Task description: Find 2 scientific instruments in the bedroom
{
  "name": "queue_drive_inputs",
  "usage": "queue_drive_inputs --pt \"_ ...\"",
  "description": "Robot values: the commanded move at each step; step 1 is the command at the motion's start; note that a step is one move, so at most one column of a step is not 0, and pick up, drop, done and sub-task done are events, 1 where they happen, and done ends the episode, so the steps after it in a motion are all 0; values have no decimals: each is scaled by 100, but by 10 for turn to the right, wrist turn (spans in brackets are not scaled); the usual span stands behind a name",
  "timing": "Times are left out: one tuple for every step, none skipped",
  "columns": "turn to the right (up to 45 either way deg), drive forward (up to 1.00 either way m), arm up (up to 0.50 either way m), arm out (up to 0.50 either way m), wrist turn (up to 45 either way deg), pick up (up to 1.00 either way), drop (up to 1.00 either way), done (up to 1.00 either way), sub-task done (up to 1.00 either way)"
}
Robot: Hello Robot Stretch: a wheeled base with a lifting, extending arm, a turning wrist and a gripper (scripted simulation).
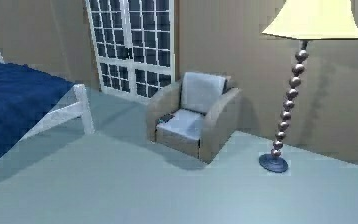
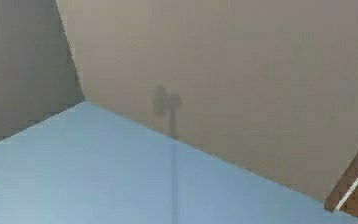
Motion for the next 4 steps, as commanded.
queue_drive_inputs --pt "0 100 0 0 0 0 0 0 0" --pt "90 0 0 0 0 0 0 0 0" --pt "0 20 0 0 0 0 0 0 0" --pt "-150 0 0 0 0 0 0 0 0"
